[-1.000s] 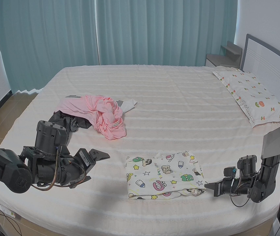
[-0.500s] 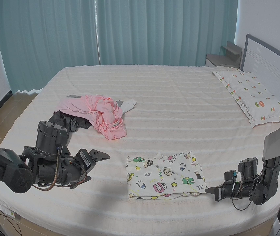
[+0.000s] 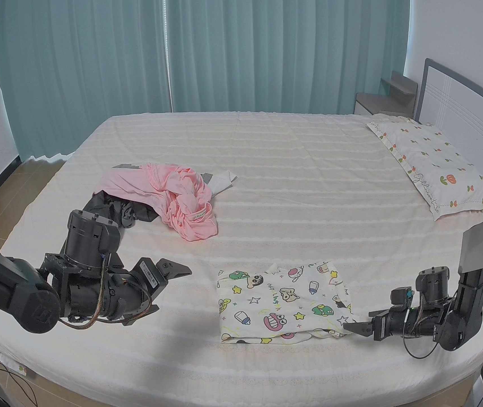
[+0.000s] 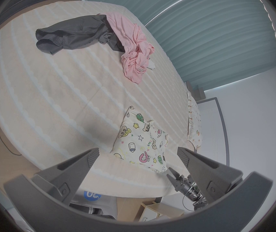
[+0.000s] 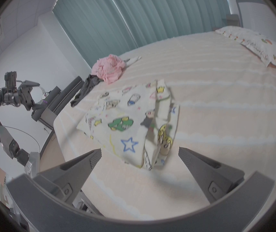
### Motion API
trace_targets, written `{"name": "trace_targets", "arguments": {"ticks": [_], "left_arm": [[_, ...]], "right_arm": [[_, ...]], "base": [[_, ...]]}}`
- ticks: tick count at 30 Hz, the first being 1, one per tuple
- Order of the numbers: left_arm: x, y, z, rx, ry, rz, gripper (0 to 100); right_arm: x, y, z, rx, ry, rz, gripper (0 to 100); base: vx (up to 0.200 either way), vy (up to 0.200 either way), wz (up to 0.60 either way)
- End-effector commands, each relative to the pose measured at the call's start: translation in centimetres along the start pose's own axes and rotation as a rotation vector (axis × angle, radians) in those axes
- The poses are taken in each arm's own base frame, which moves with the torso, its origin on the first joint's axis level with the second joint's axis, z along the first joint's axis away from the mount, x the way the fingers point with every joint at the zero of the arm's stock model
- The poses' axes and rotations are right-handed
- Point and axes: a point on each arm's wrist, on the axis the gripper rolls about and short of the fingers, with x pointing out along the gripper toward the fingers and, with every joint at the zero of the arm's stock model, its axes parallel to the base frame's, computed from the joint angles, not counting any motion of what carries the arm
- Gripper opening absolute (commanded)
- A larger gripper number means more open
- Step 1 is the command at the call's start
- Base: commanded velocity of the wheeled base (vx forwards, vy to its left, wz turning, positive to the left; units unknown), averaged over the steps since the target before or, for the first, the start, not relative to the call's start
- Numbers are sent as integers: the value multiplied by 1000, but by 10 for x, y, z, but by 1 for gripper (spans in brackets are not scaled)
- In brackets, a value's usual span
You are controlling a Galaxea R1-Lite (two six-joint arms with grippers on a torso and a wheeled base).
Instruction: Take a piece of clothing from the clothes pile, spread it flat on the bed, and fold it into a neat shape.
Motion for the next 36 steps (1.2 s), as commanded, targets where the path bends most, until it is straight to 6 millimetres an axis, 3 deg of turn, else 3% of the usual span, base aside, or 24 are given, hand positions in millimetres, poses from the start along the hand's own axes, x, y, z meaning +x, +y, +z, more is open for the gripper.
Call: {"name": "trace_targets", "arguments": {"ticks": [1,3,4,5,7,8,10,11,16,26,36], "left_arm": [[4,3,-1,-2,8,7,100],[4,4,-2,-3,8,5,100],[4,4,-2,-3,8,5,100],[4,7,-3,-2,3,-8,100],[3,9,-5,1,-5,-22,100],[3,10,-6,5,-15,-50,100],[3,10,-6,4,-18,-55,100],[5,13,-7,5,-24,-64,100],[9,17,-7,1,-24,-55,100],[11,17,-8,3,-20,-50,100],[13,19,-8,0,-15,-41,100]], "right_arm": [[-7,-6,41,-26,-169,9,100],[18,-13,55,31,-190,29,100],[18,-13,55,31,-190,29,100],[43,-16,68,101,-204,58,100],[62,-19,73,154,-195,70,100],[83,-23,82,180,-195,84,100],[88,-24,83,183,-192,85,100],[104,-28,87,193,-165,84,100],[129,-37,80,218,-108,74,100],[132,-24,77,187,-98,93,100],[130,-24,76,174,-107,88,100]], "base": [[0,0,0],[0,0,0],[0,0,0],[0,0,0],[0,0,0],[0,0,0],[0,0,0],[0,0,0],[0,0,0],[0,0,0],[0,0,0]]}}
